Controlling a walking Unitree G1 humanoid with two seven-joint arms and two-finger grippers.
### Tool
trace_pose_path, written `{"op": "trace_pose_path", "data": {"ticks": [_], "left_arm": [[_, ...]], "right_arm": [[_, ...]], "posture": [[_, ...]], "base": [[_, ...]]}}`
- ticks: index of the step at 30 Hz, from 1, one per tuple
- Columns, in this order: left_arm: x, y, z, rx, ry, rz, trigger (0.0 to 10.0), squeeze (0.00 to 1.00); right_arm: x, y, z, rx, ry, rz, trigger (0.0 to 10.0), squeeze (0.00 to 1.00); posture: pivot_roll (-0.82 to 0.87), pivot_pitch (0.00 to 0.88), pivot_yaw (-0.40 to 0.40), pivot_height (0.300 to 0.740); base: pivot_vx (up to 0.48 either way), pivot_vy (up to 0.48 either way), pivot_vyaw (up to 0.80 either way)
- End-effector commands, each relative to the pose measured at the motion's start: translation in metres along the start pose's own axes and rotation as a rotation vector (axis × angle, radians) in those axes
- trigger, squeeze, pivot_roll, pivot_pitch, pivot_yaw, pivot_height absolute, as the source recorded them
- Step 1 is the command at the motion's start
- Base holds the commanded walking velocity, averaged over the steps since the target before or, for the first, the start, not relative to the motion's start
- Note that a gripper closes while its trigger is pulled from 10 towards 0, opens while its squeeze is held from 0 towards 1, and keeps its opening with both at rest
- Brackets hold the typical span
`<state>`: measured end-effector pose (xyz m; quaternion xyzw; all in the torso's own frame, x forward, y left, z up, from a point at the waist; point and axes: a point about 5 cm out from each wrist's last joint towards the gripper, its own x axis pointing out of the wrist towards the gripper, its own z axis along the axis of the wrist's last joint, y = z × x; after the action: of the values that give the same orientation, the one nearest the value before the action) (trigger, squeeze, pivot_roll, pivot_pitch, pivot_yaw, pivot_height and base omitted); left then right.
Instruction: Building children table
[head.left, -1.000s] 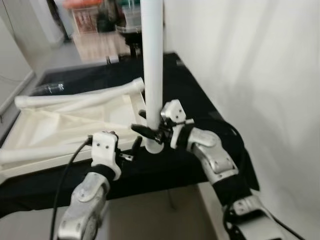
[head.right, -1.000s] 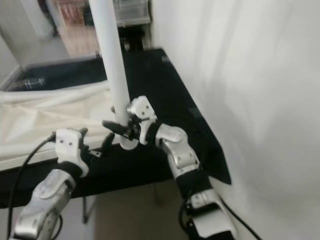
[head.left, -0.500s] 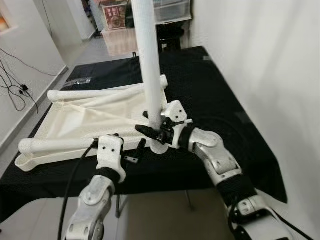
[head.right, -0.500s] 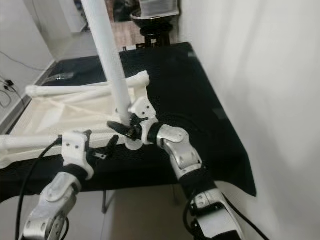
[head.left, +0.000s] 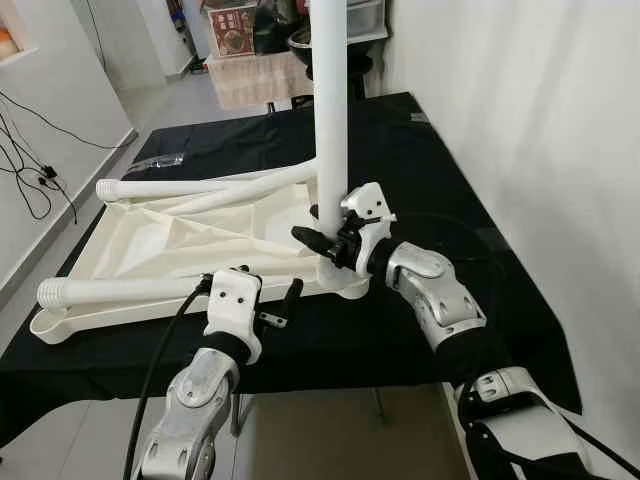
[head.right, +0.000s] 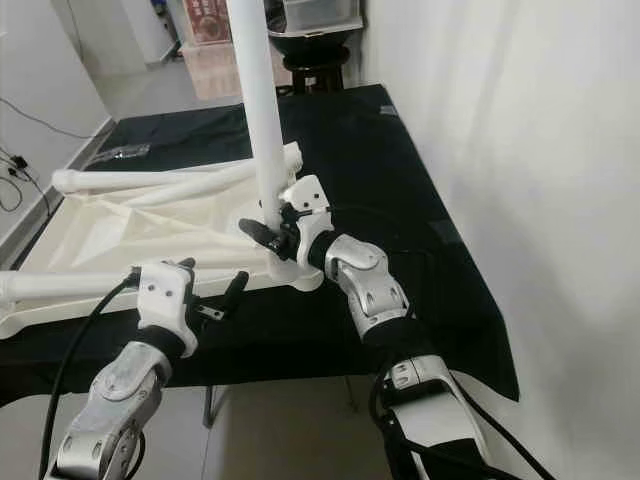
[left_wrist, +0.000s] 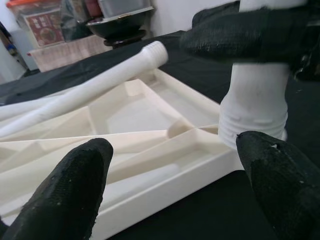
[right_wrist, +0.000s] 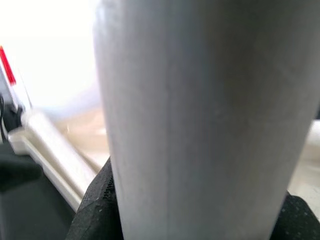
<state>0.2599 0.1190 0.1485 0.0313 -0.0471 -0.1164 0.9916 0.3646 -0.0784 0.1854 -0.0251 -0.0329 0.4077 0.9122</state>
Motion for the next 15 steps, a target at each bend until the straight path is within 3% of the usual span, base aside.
{"op": "trace_pose_path", "data": {"ticks": [1,10,15], "left_arm": [[-0.001,0.005,-0.004,0.035,0.022,0.008,10.0,0.0],[0.002,0.005,-0.008,0.058,0.031,-0.021,10.0,0.0],[0.005,0.004,-0.018,0.029,0.079,-0.042,10.0,0.0]], "right_arm": [[0.008,0.009,0.01,0.011,-0.045,0.03,10.0,0.0],[0.013,0.017,0.005,0.049,-0.066,0.021,10.0,0.0],[0.014,0.025,-0.007,0.227,-0.125,0.009,10.0,0.0]], "posture": [[-0.08,0.007,0.063,0.74],[-0.07,0.013,0.081,0.74],[-0.07,0.012,0.084,0.74]], "base": [[0.0,0.0,0.0],[0.0,0.0,0.0],[0.0,0.0,0.0]]}}
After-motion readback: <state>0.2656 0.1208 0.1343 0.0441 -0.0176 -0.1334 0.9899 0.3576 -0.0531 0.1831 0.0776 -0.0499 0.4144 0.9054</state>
